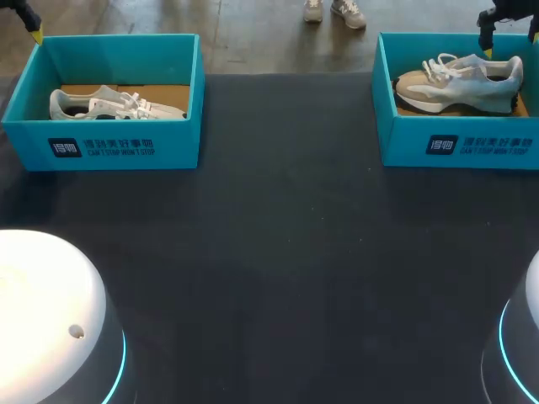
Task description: Take the shoe out of the shoebox, open the shoe tongue, remove and reinsert the insole, then place the shoe into the shoebox
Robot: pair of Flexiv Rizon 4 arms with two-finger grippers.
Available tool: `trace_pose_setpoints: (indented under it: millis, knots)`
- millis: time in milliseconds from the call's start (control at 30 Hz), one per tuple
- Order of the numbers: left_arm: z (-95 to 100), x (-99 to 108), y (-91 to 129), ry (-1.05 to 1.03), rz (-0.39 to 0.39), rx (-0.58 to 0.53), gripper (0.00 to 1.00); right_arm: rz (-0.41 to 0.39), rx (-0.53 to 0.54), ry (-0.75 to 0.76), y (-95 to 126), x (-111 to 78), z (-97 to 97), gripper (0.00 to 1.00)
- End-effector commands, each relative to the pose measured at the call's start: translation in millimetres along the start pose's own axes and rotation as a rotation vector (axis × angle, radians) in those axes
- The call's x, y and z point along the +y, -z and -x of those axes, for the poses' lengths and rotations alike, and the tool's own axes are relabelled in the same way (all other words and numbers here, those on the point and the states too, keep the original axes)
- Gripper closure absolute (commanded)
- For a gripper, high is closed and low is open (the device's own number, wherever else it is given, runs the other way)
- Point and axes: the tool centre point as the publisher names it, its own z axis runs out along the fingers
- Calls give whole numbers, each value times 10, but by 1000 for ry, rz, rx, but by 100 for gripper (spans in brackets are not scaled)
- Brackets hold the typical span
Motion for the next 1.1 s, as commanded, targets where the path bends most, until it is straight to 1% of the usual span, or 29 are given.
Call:
trace_pose_setpoints:
  millis: [33, 333, 600, 700, 833, 867, 900, 967, 1100]
  knots:
    - [-2, -10, 3, -1, 2, 1, 0, -27, -4, 0, -125, 114, 40, 0]
    - [-2, -10, 3, -1, 2, 1, 0, -37, -32, -7, -262, 263, 115, 0]
    - [-2, -10, 3, -1, 2, 1, 0, -56, -50, -21, -393, 285, 154, 0]
    - [-2, -10, 3, -1, 2, 1, 0, -61, -50, -31, -439, 291, 186, 5]
    - [-2, -10, 3, -1, 2, 1, 0, -68, -52, -44, -487, 305, 219, 7]
    - [-2, -10, 3, -1, 2, 1, 0, -72, -56, -51, -509, 308, 231, 13]
    - [-2, -10, 3, -1, 2, 1, 0, -76, -70, -52, -527, 308, 239, 14]
    - [-2, -10, 3, -1, 2, 1, 0, -81, -59, -59, -560, 305, 260, 12]
    - [-2, -10, 3, -1, 2, 1, 0, -90, -54, -73, -607, 298, 292, 13]
